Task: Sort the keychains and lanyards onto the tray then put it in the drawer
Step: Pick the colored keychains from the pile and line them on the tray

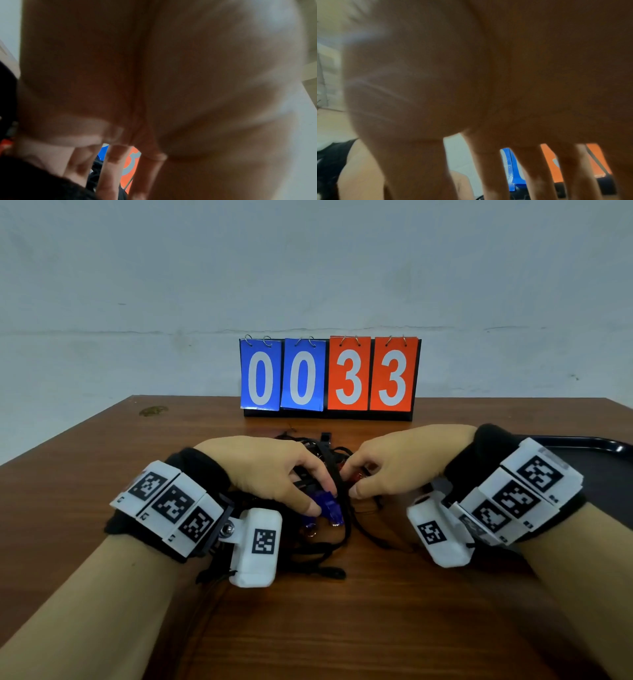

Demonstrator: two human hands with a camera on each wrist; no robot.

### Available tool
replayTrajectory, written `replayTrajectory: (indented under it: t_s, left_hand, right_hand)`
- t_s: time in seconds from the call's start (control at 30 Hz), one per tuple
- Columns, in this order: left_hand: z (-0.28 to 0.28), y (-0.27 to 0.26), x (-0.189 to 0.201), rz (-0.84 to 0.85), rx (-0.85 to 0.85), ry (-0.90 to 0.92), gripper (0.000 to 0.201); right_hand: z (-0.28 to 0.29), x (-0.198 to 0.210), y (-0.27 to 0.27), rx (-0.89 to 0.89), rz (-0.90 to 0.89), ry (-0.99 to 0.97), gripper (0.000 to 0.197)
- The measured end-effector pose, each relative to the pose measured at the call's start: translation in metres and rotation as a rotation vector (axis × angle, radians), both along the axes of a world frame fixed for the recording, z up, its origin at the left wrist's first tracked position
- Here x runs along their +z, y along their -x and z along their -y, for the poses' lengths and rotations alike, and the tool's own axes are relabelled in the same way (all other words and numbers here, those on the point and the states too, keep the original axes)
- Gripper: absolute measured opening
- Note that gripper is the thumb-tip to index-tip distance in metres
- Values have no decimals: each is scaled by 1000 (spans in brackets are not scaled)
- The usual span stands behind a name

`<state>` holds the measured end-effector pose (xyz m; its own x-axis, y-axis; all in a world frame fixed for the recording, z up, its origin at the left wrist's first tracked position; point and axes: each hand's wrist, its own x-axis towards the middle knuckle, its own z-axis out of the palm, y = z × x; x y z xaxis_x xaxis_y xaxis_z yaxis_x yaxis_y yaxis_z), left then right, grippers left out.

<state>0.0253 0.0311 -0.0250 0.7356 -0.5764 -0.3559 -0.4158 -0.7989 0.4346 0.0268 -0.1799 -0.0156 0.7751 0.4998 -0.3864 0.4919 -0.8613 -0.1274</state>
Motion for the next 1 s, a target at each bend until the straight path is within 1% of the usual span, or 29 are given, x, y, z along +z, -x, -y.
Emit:
replayTrajectory:
  t_s: [0.1,0.2,0.27,0.33,0.4,0.47,0.53,0.63,0.7,0.77,0.87,1.0]
  left_hand:
    - [0,-1,-1,-7,24,3,32]
    - [5,0,-2,37,42,31,28]
    - [6,0,-3,70,59,35,26]
    - [6,0,-3,94,74,26,24]
    - [6,0,-3,120,78,22,19]
    - [6,-1,-4,130,90,33,16]
    - [7,-2,-4,133,97,51,16]
    - [7,-3,-3,159,100,96,16]
    - [6,-3,-2,185,111,135,16]
    - [6,-3,-1,215,109,179,18]
    - [8,-1,0,220,126,273,17]
    - [11,0,0,211,128,355,15]
  right_hand:
    - [3,2,0,-23,44,-1,38]
    - [10,9,1,-41,70,-37,33]
    - [18,17,4,-76,51,-74,32]
    - [30,28,8,-120,36,-128,37]
    - [47,38,10,-177,72,-171,47]
    - [65,43,10,-258,89,-208,49]
    - [82,42,6,-362,95,-215,46]
    - [107,34,-4,-492,125,-167,44]
    - [119,28,-10,-562,93,-186,37]
    - [126,24,-16,-587,55,-196,34]
    - [129,18,-24,-594,15,-199,36]
    - [129,8,-32,-598,18,-185,38]
